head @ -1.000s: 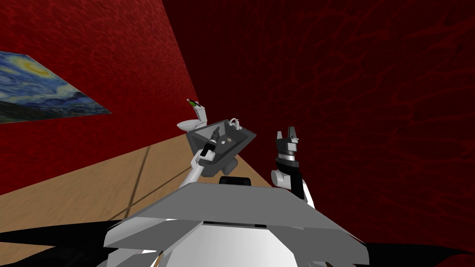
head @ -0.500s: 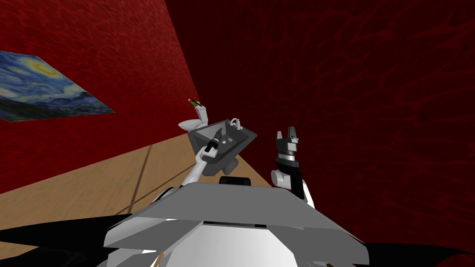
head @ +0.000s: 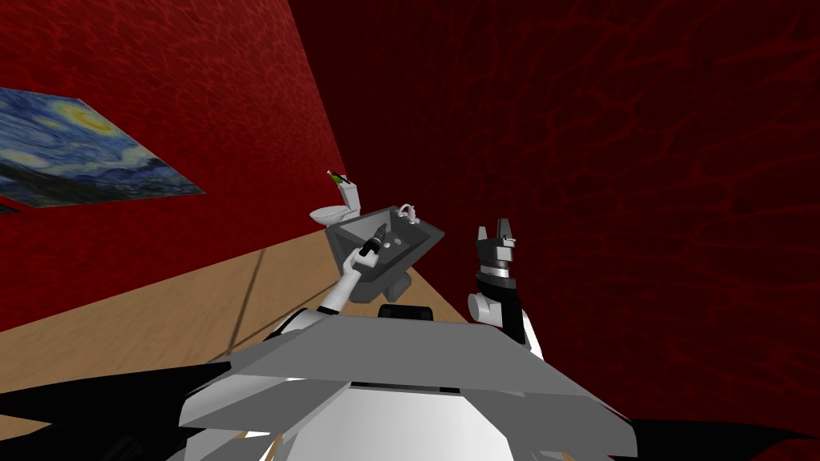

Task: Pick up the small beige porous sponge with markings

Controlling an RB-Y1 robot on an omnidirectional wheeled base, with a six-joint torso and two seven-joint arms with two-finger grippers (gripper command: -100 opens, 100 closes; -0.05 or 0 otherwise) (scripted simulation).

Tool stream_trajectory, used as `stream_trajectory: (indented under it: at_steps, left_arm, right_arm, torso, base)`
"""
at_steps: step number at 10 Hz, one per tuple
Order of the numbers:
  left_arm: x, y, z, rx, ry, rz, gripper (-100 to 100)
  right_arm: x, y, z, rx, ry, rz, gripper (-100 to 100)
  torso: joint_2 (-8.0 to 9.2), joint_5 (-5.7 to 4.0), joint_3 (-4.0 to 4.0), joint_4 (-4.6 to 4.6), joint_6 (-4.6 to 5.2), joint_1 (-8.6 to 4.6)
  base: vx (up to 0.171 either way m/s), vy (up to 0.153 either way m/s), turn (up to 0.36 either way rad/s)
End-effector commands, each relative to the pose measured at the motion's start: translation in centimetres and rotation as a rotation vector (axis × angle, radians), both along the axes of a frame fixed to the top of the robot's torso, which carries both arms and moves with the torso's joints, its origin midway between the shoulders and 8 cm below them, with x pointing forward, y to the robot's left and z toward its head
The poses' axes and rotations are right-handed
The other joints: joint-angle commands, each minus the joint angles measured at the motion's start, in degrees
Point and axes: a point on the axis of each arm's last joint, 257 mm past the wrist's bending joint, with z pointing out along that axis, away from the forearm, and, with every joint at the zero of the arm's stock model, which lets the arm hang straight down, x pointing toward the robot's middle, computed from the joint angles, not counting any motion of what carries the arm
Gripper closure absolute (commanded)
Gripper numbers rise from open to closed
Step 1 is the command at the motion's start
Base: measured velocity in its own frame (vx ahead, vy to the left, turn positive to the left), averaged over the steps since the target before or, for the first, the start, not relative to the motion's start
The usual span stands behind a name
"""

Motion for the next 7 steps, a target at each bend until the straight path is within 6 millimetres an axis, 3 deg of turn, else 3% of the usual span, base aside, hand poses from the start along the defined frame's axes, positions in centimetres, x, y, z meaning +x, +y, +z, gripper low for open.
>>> stream_trajectory:
  at_steps: [1, 7]
  left_arm:
    - [1.1, -0.6, -0.9, 0.021, 0.050, -0.001, -100]
    - [2.4, -0.6, -5.5, 0.083, 0.217, 0.019, -100]
  right_arm:
    - [0.0, 0.0, 0.0, 0.000, 0.000, 0.000, 0]
    - [0.0, 0.0, 0.0, 0.000, 0.000, 0.000, 0]
  torso:
    - [0.00, 0.00, 0.00, 0.00, 0.00, 0.00]
    - [0.00, -0.01, 0.00, 0.00, 0.00, -0.05]
  base:
    - [0.010, -0.036, 0.054]
    - [0.009, -0.030, 0.025]
